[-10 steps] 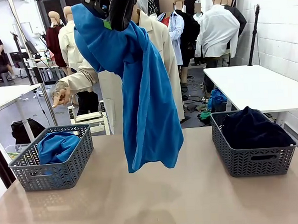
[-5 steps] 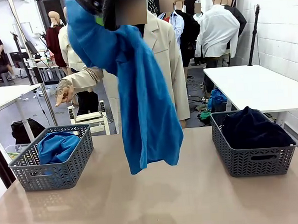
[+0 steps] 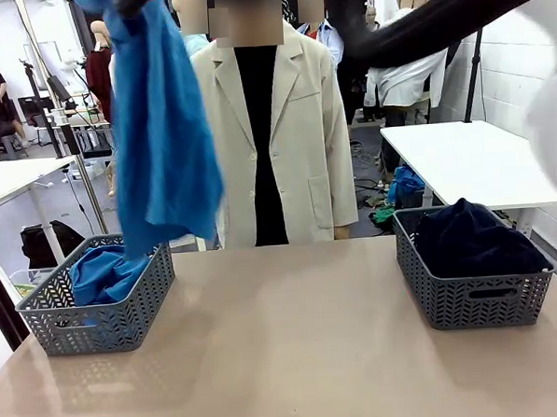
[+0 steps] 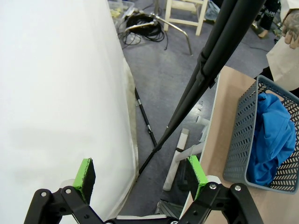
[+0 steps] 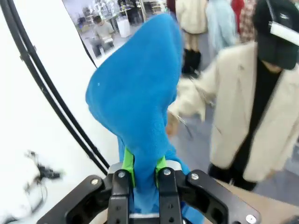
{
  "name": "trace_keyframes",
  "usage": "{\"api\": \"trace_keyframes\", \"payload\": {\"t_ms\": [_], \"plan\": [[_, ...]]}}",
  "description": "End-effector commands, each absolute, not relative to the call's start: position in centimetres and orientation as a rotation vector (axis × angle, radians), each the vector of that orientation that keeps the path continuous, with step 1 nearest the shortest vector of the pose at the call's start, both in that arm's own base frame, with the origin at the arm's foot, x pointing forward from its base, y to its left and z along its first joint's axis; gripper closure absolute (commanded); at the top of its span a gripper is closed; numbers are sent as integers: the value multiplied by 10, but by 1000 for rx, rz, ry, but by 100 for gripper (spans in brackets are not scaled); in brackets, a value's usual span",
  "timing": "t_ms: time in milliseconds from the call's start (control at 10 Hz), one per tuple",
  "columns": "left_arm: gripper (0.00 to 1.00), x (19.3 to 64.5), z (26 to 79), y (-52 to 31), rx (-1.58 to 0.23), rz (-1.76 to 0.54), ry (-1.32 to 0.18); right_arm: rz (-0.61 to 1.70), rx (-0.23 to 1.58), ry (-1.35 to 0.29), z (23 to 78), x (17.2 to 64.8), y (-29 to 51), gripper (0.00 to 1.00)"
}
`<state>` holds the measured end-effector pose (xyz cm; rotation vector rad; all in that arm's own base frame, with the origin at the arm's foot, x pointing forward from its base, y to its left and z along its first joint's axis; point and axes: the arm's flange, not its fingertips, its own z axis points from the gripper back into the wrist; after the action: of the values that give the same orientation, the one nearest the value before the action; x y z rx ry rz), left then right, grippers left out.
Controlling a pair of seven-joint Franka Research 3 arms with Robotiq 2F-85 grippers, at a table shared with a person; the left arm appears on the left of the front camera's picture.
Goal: Sort the tops and bottoms.
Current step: Sort the clothes according to human instructions.
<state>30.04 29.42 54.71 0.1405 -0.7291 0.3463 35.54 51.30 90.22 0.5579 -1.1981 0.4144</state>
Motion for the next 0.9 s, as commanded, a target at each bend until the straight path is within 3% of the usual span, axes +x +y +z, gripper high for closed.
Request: {"api": "trace_keyframes", "payload": {"t_ms": [0,100,200,800], "plan": [[0,301,547,293,141,367,-724,231,988,-1421,956,410,589,100],[0,301,547,293,141,367,-724,191,994,-1398,951,417,586,100],[0,301,547,293,141,367,-724,362,691,-1292,901,356,529,100],[0,301,547,293,141,367,-724,362,691,-1292,901,356,529,100]]}}
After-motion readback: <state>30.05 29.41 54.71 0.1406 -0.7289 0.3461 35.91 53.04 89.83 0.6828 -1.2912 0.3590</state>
